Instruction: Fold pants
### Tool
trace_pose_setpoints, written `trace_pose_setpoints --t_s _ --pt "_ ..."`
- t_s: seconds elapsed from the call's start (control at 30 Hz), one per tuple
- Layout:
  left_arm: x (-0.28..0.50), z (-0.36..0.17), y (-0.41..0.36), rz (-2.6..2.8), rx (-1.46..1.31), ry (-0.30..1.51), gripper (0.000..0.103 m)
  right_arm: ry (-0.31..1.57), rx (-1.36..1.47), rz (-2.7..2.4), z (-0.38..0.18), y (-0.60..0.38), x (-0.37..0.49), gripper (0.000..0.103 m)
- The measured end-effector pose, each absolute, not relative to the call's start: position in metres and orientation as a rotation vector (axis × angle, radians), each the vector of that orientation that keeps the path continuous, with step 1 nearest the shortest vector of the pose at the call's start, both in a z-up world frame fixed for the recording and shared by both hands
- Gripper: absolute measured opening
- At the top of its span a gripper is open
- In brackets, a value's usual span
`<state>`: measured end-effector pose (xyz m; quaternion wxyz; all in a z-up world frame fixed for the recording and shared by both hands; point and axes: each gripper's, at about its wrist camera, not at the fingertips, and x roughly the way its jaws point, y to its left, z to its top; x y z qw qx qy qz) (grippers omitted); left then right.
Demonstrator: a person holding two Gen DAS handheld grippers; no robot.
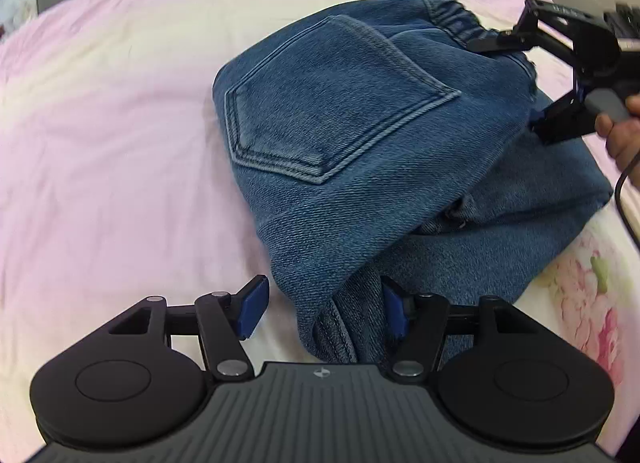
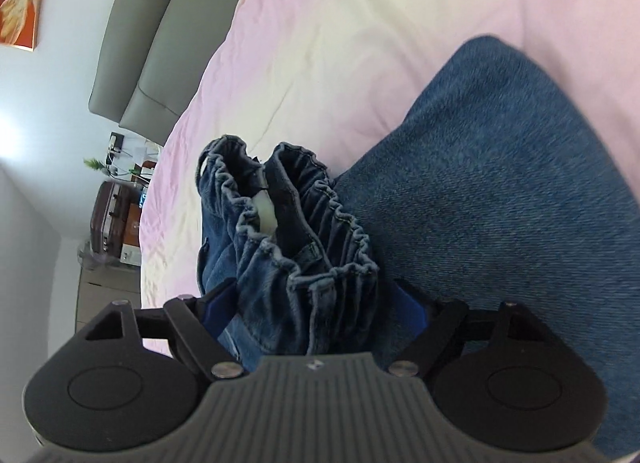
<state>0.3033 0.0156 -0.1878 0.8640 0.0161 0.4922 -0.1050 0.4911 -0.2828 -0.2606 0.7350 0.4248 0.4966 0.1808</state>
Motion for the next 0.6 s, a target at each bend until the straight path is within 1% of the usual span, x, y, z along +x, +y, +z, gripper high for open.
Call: trace_pose_setpoints --t_s 0.03,0.1,0.13,0.2,0.3,0.4,0.6 --pt "0.305 -0.189 0.017 -0.221 0.021 1.035 0.072 1.085 0.937 0.400 -0.263 -0.278 0.493 0.074" --pt "0.305 -0.189 0.019 -0.233 0.018 1.041 0.067 1.074 0.918 0.370 -0.262 -0.270 0.495 0.066" --pt "0.305 -0.188 0.019 -0.236 0.023 1.043 0.066 1.071 0.895 0.355 -0.255 -0.267 0.493 0.063" --pt "0.305 -0.188 0.018 -0.234 0.038 1.049 0.066 1.052 0.821 0.345 -0.235 -0.260 0.488 0.049" --pt "0.305 -0.188 0.019 -0.222 0.034 1.059 0.069 1.012 0.738 0.367 -0.196 -0.245 0.484 0.039" --pt "0.302 -0.184 0.018 -0.197 0.028 1.061 0.070 0.956 0.715 0.417 -0.145 -0.228 0.480 0.034" --pt "0.281 -0.172 0.011 -0.184 0.024 1.015 0.072 0.857 0.735 0.489 -0.064 -0.199 0.466 0.031"
